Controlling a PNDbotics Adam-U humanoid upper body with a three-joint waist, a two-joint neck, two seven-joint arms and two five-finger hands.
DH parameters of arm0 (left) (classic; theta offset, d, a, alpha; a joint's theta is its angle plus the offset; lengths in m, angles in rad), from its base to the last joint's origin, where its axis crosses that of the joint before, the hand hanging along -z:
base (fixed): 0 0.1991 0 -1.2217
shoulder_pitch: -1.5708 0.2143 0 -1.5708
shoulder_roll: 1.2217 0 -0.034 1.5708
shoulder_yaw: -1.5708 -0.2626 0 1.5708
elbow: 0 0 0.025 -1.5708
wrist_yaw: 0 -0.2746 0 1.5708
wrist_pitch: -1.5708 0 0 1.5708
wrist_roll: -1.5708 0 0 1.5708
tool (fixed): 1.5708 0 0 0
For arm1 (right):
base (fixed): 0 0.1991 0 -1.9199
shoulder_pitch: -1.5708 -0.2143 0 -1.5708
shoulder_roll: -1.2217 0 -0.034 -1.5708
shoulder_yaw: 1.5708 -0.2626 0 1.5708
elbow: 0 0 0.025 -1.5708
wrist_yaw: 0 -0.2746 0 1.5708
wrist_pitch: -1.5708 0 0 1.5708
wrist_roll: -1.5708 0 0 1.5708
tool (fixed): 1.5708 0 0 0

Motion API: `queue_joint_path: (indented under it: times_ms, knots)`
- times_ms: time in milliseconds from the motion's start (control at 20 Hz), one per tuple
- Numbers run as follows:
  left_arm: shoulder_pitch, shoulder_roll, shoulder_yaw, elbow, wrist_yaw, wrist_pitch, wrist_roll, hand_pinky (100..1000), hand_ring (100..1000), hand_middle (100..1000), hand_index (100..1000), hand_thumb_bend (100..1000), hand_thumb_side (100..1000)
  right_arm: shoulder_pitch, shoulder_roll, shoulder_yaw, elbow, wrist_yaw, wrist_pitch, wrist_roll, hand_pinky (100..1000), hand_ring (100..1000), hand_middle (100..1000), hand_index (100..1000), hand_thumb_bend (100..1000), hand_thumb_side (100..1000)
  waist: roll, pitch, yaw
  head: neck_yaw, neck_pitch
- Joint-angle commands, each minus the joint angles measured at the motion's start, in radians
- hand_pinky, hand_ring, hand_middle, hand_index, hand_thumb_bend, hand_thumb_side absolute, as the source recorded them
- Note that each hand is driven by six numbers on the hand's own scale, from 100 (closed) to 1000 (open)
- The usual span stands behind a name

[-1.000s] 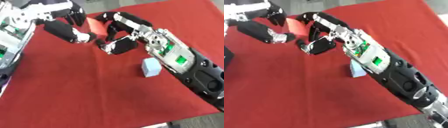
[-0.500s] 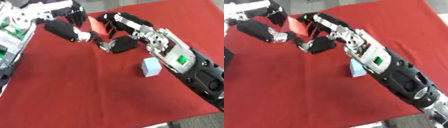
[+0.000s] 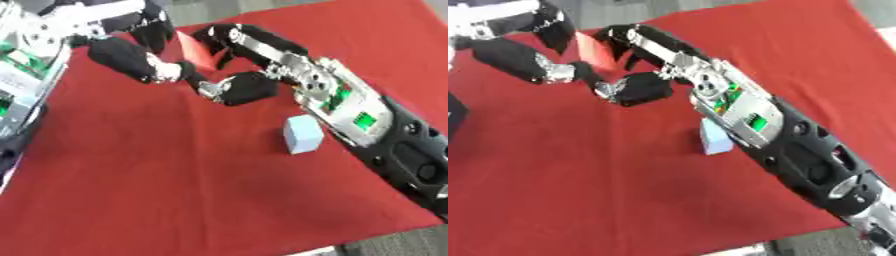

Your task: Pick up the objects with one hand, pass them to the other hand, and then place them into the box on the other side of the table.

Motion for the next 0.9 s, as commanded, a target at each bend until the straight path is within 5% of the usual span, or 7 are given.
queue_joint_path:
  times_ms: [50, 900]
  knots:
    - [-0.01, 0.021, 0.006, 0.01, -0.013, 0.014, 0.005, 746, 625, 459, 375, 100, 100, -0.027, 0.006, -0.002, -0.043, 0.005, -0.039, 0.013, 710, 797, 688, 921, 431, 478, 0.007, -0.003, 0.002, -0.001, -0.011]
    - [-0.001, 0.024, 0.015, -0.012, -0.009, 0.029, 0.033, 720, 599, 431, 398, 100, 100, -0.024, 0.005, -0.006, -0.028, 0.057, -0.083, 0.047, 723, 804, 697, 952, 555, 326, 0.008, -0.005, -0.003, 0.001, -0.011]
